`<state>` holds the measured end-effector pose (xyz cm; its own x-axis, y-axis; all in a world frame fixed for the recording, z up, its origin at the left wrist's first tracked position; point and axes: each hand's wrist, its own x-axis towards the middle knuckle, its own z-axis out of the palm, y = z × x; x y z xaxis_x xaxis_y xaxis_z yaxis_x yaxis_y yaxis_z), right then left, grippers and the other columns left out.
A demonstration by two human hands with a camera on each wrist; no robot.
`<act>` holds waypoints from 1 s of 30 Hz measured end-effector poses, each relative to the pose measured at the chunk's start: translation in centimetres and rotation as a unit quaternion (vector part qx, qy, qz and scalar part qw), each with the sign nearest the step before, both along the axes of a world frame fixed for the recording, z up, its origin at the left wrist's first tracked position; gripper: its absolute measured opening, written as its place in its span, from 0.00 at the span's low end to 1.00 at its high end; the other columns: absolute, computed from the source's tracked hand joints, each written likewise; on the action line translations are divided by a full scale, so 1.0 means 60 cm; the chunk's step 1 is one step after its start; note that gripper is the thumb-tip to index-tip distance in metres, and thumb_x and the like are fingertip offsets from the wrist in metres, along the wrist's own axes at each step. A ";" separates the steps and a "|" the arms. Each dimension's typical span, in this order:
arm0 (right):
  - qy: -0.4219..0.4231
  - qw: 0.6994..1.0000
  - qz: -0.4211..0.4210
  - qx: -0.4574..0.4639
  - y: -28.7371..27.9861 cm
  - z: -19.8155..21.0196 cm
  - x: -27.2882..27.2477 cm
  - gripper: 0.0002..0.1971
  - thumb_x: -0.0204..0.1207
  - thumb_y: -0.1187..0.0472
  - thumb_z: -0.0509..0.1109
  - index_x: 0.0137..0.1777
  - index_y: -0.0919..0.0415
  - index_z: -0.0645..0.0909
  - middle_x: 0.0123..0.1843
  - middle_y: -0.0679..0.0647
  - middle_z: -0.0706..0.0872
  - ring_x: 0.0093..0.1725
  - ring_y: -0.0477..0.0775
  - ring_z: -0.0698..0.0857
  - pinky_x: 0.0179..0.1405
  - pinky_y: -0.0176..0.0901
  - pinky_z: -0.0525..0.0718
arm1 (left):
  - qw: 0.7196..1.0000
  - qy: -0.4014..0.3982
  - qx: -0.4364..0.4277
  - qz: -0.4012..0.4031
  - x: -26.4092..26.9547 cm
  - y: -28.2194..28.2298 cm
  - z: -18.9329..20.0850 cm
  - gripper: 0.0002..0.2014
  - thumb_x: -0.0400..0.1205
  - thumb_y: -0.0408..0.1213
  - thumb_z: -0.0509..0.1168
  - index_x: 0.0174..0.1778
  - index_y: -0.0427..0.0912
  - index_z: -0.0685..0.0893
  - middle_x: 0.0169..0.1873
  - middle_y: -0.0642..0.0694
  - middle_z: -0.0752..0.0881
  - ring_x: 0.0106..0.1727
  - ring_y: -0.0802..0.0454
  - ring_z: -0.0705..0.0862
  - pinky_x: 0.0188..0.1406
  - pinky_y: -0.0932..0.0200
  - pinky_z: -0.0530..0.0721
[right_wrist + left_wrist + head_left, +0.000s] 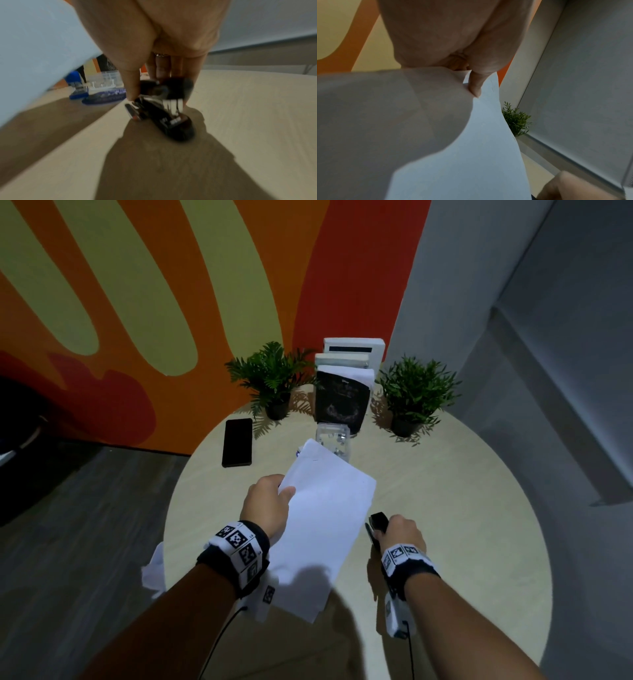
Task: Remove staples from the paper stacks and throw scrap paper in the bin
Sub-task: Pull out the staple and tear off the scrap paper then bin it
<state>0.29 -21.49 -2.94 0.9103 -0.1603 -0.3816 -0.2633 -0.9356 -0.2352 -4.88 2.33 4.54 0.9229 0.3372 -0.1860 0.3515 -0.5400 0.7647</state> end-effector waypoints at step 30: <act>-0.515 0.733 0.318 0.311 0.087 0.287 0.016 0.06 0.70 0.68 0.77 0.45 0.58 0.91 0.47 0.48 0.90 0.53 0.54 0.77 0.56 0.38 0.73 | 0.964 -0.253 0.043 -0.077 -0.006 -0.008 0.101 0.19 0.79 0.26 0.69 0.63 0.50 0.86 0.48 0.55 0.91 0.47 0.60 0.87 0.49 0.61 0.86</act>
<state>1.22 -16.30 14.31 0.5824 0.3349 0.7407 0.7961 -0.4195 -0.4362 -5.25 1.85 10.57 0.9284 0.1840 0.3227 -0.1432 -0.6244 0.7679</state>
